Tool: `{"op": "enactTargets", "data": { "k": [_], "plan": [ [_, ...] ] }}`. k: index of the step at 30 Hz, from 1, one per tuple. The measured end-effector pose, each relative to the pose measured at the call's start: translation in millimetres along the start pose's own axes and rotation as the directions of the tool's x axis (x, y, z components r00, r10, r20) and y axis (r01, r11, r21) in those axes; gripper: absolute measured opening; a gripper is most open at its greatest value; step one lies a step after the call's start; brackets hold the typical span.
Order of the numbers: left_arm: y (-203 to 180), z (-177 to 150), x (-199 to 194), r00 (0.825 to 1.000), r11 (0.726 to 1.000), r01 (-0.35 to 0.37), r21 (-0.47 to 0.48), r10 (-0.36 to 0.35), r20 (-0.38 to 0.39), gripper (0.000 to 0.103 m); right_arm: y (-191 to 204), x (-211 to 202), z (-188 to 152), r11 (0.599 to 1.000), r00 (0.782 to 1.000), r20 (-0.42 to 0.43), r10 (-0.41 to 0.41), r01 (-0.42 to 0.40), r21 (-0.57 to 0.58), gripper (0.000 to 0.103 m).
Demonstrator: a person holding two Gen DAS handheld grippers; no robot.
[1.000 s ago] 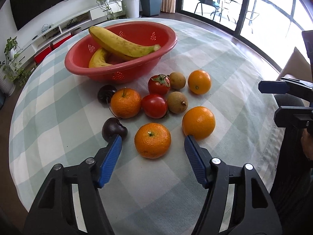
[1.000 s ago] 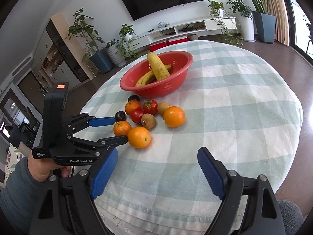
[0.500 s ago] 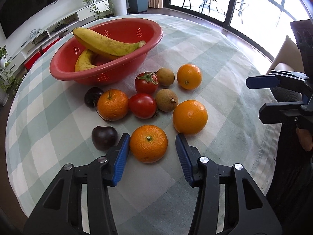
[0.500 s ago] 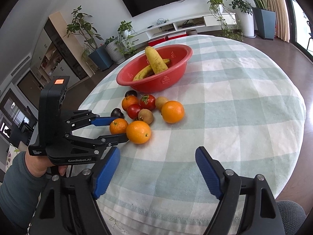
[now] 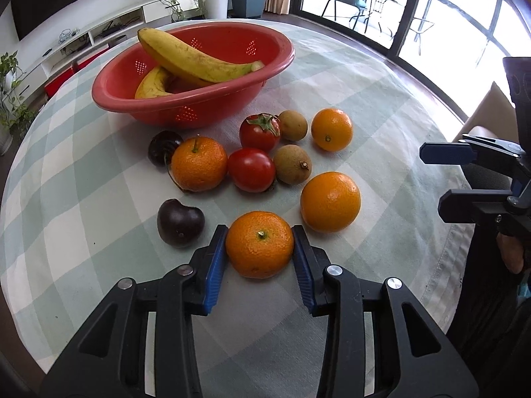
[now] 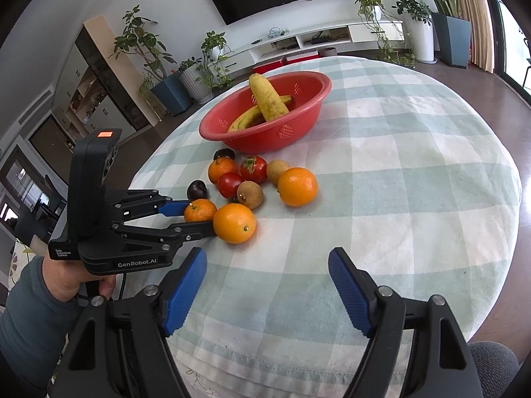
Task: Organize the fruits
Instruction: 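Grasp an orange with the left tool while the right tool grasps another orange, then carry both oranges over the red colander with both tools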
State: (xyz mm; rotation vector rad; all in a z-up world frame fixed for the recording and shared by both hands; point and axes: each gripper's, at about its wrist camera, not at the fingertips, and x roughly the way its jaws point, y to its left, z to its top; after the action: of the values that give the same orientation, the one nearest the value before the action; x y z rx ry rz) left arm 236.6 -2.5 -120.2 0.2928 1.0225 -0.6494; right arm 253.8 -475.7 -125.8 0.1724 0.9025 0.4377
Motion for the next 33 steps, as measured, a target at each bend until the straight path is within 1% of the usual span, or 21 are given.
{"op": "enactTargets", "data": {
  "k": [4,7,9,11,13,17,18,21,22,24,27,29,33],
  "plan": [
    [6.5,-13.3,-14.6,0.999,0.997,0.017,-0.080,-0.014,0.045,0.035,9.8,9.3,5.9,0.999,1.000,-0.019,0.002,-0.003,-0.045,0.076],
    [11.3,-26.2,-27.6,0.995,0.987,0.047,-0.151,-0.033,0.093,0.035,20.6,21.5,10.4,0.995,0.999,-0.042,-0.009,0.005,-0.096,0.073],
    [12.7,-35.6,-36.1,0.992,0.980,0.059,-0.191,-0.037,0.119,0.035,27.0,29.4,14.0,0.993,0.999,-0.049,-0.007,0.001,-0.121,0.072],
    [13.9,-44.1,-44.1,0.988,0.971,0.071,-0.228,-0.038,0.149,0.035,33.8,39.1,17.4,0.989,0.998,-0.062,-0.024,0.015,-0.145,0.071],
    [15.1,-52.2,-53.0,0.984,0.963,0.077,-0.257,-0.031,0.178,0.035,39.2,47.4,20.2,0.986,0.997,-0.071,-0.027,0.015,-0.164,0.067],
    [17.6,-64.0,-67.5,0.973,0.946,0.079,-0.313,-0.005,0.231,0.035,49.9,60.8,22.2,0.974,0.994,-0.085,-0.068,0.047,-0.221,0.061],
    [20.2,-68.6,-73.8,0.971,0.943,0.080,-0.322,-0.002,0.237,0.035,52.0,63.7,21.6,0.970,0.993,-0.090,-0.080,0.056,-0.237,0.058],
    [22.6,-71.8,-76.7,0.972,0.941,0.080,-0.330,0.001,0.236,0.035,54.9,71.4,17.8,0.956,0.988,-0.099,-0.120,0.088,-0.281,0.049],
    [23.1,-72.4,-77.5,0.971,0.940,0.079,-0.332,0.002,0.238,0.035,53.9,73.7,16.7,0.956,0.987,-0.102,-0.121,0.089,-0.280,0.045],
    [23.5,-72.7,-77.2,0.970,0.938,0.083,-0.336,0.001,0.242,0.035,51.6,75.6,14.2,0.957,0.988,-0.103,-0.117,0.084,-0.278,0.043],
    [22.2,-72.8,-73.0,0.971,0.938,0.087,-0.337,-0.004,0.237,0.035,49.4,74.8,12.3,0.958,0.990,-0.092,-0.111,0.082,-0.276,0.043],
    [20.9,-72.1,-72.5,0.972,0.937,0.088,-0.337,-0.007,0.236,0.035,46.5,71.9,12.7,0.965,0.990,-0.099,-0.101,0.073,-0.251,0.043],
    [21.8,-66.9,-75.7,0.970,0.937,0.081,-0.339,0.004,0.243,0.035,38.4,51.4,17.1,0.985,0.997,-0.078,-0.022,0.008,-0.170,0.043]
  ]
}}
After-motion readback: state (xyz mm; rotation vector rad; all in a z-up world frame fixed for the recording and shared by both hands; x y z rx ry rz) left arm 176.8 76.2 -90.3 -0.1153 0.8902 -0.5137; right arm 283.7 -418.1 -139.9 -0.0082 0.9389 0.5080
